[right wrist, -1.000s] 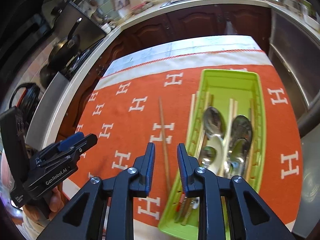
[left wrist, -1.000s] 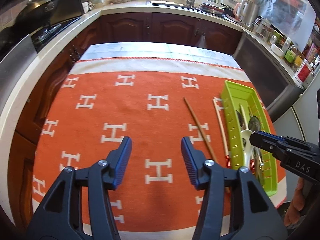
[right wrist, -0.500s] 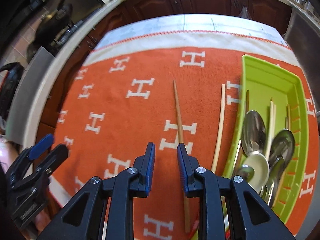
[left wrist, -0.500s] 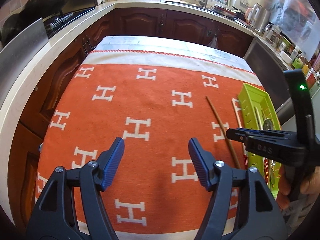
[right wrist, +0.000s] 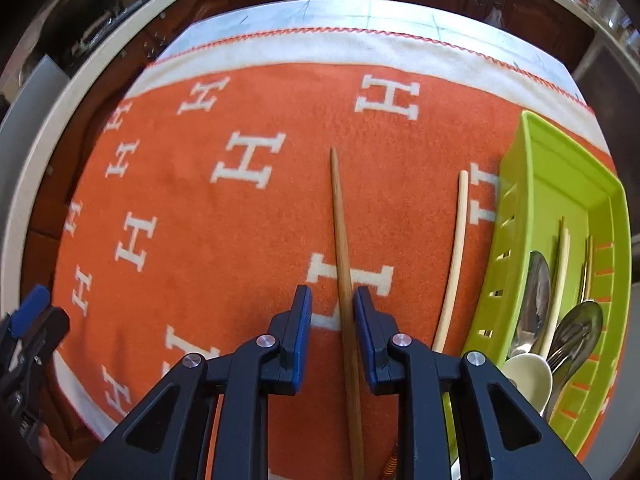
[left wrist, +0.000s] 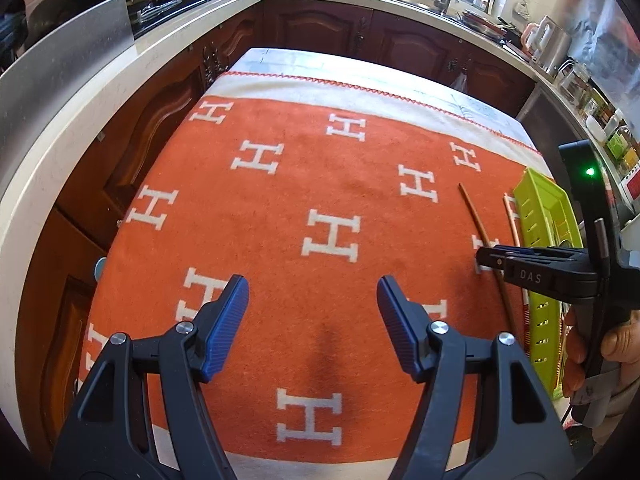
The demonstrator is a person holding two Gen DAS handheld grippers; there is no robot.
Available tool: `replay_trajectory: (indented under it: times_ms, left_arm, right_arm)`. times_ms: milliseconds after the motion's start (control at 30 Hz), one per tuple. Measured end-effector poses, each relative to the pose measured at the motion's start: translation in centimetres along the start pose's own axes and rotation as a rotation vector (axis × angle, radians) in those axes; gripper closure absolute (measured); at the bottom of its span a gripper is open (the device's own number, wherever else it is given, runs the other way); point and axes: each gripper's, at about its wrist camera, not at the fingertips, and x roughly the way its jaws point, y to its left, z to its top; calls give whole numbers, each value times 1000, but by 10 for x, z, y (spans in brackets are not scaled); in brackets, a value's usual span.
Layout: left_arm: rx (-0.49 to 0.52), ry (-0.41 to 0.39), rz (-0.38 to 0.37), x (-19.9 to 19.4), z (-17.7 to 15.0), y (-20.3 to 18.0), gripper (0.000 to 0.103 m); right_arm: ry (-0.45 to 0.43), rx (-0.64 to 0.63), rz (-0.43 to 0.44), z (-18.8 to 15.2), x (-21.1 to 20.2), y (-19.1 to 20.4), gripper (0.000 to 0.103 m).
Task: Organize utensils
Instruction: 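Move the open right tool down onto a wooden chopstick on the blanket, then close the right tool on the wooden chopstick and lower it into the tray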
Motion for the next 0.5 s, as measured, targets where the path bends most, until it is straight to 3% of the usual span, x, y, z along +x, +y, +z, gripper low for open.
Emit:
replay_trajectory:
  times_ms: [167,500]
  left_arm:
    - [-2,4,-12,3,-1,-1,39]
    - [42,7,-14,0,-2,-17,39]
  right_arm:
    - [-19,-22,-35,-4,0,3,96]
    - [-41,44,114,-19,-15,1,97]
